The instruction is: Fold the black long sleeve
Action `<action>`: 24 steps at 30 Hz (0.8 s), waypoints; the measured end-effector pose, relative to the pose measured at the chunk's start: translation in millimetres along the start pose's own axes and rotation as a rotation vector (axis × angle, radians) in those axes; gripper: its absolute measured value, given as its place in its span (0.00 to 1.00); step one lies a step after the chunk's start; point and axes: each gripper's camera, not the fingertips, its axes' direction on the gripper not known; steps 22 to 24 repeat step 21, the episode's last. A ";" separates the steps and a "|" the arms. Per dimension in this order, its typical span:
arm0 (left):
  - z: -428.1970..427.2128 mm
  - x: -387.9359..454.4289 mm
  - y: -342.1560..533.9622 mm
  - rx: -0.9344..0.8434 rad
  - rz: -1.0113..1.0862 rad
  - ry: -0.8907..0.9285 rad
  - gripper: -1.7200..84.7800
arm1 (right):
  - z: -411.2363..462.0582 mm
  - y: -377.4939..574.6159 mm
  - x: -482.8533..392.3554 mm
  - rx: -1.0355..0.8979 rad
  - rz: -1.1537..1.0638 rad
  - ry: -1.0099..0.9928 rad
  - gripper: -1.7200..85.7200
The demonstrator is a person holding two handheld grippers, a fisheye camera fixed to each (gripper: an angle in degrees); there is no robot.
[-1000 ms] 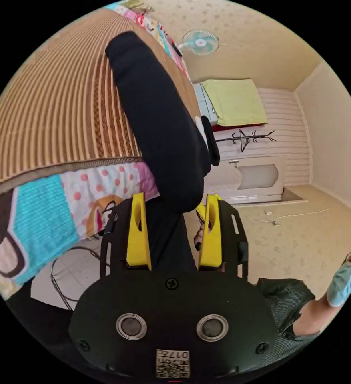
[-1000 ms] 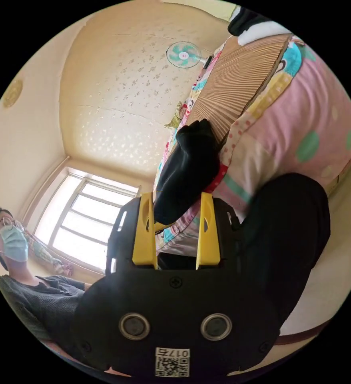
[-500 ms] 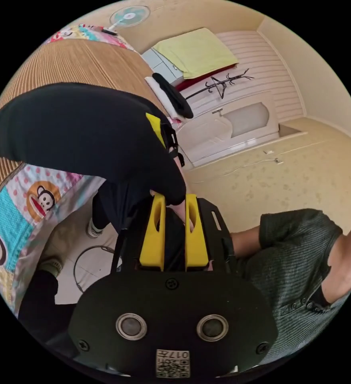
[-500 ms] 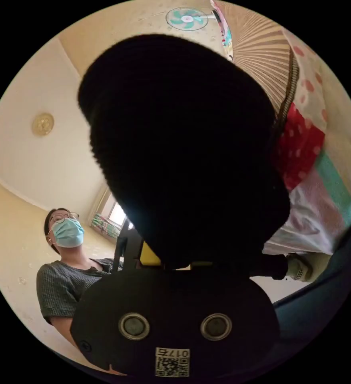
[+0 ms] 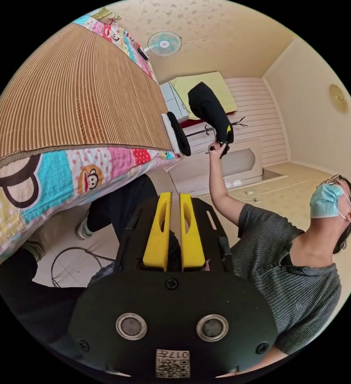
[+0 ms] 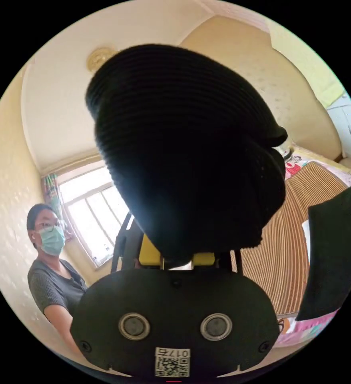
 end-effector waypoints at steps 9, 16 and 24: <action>15.3 -15.2 21.7 0.012 -0.085 -0.024 0.08 | -184.5 158.0 114.8 0.297 0.638 0.558 0.05; -16.0 21.8 41.7 0.149 0.011 -0.328 0.05 | -134.3 341.4 103.3 0.144 0.719 0.260 0.03; -107.0 101.1 80.5 0.590 0.023 -0.945 0.15 | -60.7 390.4 65.0 0.018 0.696 0.025 0.03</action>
